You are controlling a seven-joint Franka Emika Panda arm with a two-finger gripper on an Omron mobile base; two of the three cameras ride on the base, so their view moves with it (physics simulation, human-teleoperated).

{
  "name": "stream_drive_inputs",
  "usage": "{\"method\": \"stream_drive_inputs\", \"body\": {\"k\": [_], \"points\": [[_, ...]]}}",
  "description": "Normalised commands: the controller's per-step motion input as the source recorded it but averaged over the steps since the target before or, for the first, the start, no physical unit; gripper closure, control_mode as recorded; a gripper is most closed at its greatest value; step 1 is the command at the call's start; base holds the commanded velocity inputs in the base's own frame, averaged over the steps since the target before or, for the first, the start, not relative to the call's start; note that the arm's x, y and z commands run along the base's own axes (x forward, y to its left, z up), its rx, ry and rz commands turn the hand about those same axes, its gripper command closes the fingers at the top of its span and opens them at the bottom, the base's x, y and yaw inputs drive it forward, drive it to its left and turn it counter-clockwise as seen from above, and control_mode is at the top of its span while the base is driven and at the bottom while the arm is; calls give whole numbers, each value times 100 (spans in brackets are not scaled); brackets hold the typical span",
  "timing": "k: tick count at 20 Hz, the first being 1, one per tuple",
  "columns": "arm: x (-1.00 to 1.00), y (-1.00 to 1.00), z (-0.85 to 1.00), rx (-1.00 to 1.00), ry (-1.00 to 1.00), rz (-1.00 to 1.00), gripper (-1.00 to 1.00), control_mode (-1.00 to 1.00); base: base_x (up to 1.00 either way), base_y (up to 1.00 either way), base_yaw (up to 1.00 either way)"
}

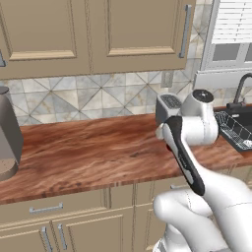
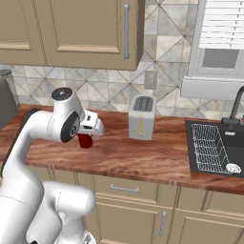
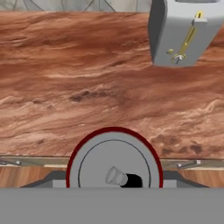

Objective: Four empty soda cans are scattered around the kitchen. Gather all the cans and cluster them next to the stove for recycling.

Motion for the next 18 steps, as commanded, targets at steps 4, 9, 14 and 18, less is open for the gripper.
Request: {"method": "stream_drive_inputs", "body": {"k": [4, 9, 14, 18], "points": [[0, 0, 0, 0, 0, 0, 100, 100, -64, -11, -10], [0, 0, 0, 0, 0, 0, 100, 100, -46, -22, -23], [0, 0, 0, 0, 0, 0, 100, 100, -13, -36, -56], [0, 0, 0, 0, 0, 0, 100, 100, 0, -27, -78]]}}
